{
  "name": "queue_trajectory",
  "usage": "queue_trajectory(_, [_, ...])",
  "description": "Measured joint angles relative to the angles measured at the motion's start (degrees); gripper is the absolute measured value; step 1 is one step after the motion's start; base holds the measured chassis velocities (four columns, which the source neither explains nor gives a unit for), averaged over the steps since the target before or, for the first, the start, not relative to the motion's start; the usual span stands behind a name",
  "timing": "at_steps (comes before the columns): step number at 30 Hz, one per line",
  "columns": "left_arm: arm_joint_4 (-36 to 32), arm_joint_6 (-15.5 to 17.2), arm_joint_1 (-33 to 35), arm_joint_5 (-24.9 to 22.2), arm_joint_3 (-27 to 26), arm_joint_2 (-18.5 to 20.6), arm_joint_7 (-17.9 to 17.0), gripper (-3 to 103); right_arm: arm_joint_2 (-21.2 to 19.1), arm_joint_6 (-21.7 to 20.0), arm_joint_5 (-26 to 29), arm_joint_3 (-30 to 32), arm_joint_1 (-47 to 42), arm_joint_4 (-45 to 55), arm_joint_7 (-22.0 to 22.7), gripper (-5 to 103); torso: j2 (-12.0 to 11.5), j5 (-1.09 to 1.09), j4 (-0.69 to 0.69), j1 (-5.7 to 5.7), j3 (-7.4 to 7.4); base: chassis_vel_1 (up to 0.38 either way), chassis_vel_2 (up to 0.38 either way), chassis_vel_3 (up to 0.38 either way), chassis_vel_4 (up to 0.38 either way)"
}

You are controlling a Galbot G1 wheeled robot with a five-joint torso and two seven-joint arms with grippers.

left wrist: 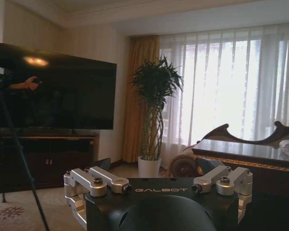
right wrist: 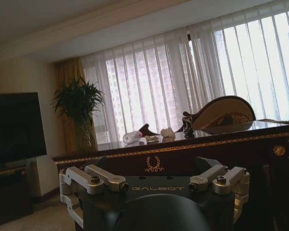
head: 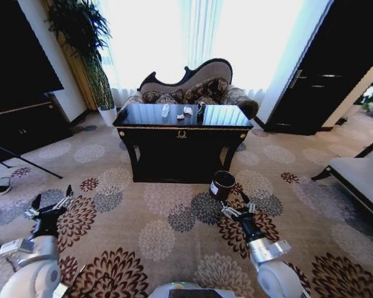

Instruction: Move to the front of the table and place the trash on the table into the trash bin.

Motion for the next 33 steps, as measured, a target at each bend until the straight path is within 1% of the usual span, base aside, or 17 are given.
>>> queue_trajectory(2, [0.2,-0.5,0.4,0.4,0.2,-1.2,0.0,100,1.8,0.0,0.2,0.2,0.4,-0.2,-0.9,100,0.0,0.00,0.01,0.00,0.00,0.000,0.000,0.000,0.000])
queue_trajectory(4, [0.2,-0.5,0.6,0.4,0.7,-1.5,-0.5,100,2.2,0.0,0.4,0.2,0.4,-0.5,-1.1,100,0.0,-0.01,0.01,0.00,0.00,0.000,0.000,0.000,0.000])
queue_trajectory(7, [-0.5,0.9,0.1,-0.2,2.0,-1.5,-2.9,100,2.5,0.1,0.5,0.2,0.5,-1.4,-1.7,100,0.0,0.01,0.00,0.00,0.00,0.000,0.000,0.000,0.000])
queue_trajectory(15, [-0.6,1.9,-0.3,-0.6,3.4,-1.2,-4.6,100,2.6,0.0,0.1,0.5,0.5,-1.2,-1.7,100,0.0,-0.01,0.00,0.00,0.00,0.000,0.000,0.000,0.000])
queue_trajectory(21, [-3.2,1.9,0.3,-0.8,3.5,-1.9,-4.5,100,3.6,-0.4,-0.1,0.2,0.4,0.8,-2.6,100,0.0,0.00,0.00,0.00,0.00,0.000,0.000,0.000,0.000])
queue_trajectory(25, [-3.8,1.4,0.7,-0.7,3.4,-2.2,-4.2,100,3.7,-0.4,-0.3,0.2,0.8,0.5,-3.0,100,0.0,0.00,0.00,0.00,0.00,0.000,0.000,0.000,0.000])
queue_trajectory(31, [-5.5,1.1,1.1,-0.9,2.3,-2.5,-4.1,100,3.9,-0.3,0.7,0.6,1.0,0.2,-1.0,100,0.0,0.00,0.00,0.00,0.00,0.000,0.000,0.000,0.000])
queue_trajectory(33, [-6.9,1.7,1.3,-1.9,1.3,-2.5,-4.1,100,4.1,-0.4,1.2,1.4,1.6,0.1,-0.4,100,0.0,0.00,0.00,0.00,0.00,0.000,0.000,0.000,0.000])
